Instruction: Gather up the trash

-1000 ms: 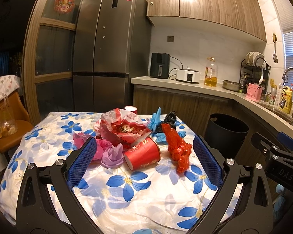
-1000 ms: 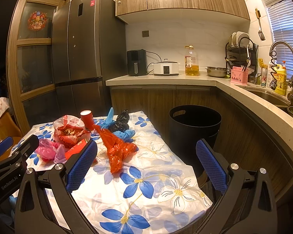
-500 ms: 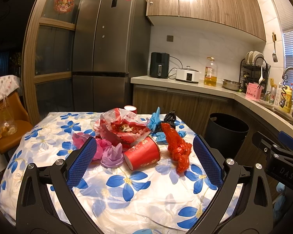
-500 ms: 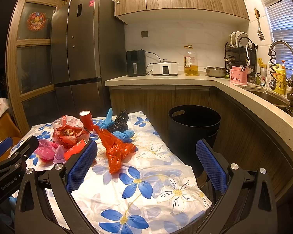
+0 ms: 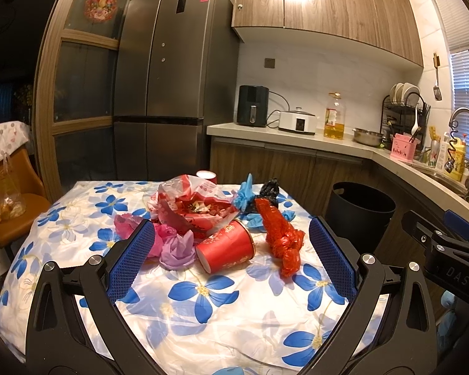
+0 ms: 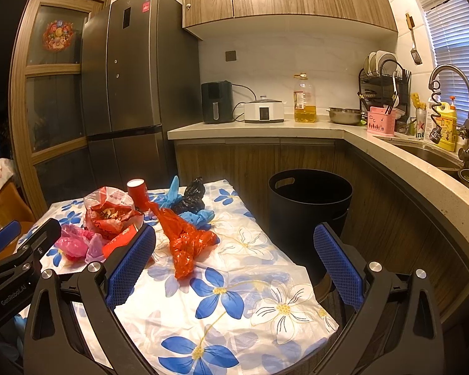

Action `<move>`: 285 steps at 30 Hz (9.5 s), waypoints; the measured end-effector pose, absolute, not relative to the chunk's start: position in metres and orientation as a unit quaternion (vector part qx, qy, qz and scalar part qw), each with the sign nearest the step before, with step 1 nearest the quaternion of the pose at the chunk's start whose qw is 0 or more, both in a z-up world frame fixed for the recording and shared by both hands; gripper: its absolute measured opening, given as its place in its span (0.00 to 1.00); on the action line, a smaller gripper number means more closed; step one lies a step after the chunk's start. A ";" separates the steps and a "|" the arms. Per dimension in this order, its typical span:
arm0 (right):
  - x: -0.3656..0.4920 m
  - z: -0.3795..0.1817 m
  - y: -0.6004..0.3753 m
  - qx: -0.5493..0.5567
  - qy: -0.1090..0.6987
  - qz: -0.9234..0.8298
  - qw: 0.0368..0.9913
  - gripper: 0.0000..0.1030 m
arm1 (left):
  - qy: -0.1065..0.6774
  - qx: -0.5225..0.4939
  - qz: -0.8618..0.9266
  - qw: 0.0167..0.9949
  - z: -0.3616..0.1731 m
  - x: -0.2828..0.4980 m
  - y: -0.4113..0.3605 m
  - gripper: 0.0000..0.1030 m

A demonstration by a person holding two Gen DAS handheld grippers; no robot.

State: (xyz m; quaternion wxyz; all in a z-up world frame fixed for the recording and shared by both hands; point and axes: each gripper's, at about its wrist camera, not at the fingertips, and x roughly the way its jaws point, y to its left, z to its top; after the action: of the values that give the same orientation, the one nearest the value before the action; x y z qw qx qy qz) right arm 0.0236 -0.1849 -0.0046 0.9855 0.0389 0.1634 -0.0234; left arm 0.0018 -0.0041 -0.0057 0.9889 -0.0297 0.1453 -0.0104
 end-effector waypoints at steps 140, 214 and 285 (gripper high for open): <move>0.141 -0.014 -0.328 0.102 0.057 -0.042 0.992 0.44 | 0.108 -0.049 -0.196 0.973 0.013 0.166 -0.158 0.06; 0.221 -0.024 -0.396 0.142 0.043 -0.056 0.987 0.70 | 0.169 -0.056 -0.242 0.954 -0.041 0.288 -0.256 0.77; 0.186 -0.104 -0.090 0.060 0.212 0.245 0.944 0.71 | 0.250 -0.129 0.050 0.958 -0.106 0.133 0.083 0.00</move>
State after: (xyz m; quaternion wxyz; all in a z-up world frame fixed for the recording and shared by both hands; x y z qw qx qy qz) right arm 0.1862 -0.0905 -0.1041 0.9442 0.0600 0.2119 0.2448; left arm 0.1333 0.0831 -0.1063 0.9582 -0.1293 0.2504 0.0499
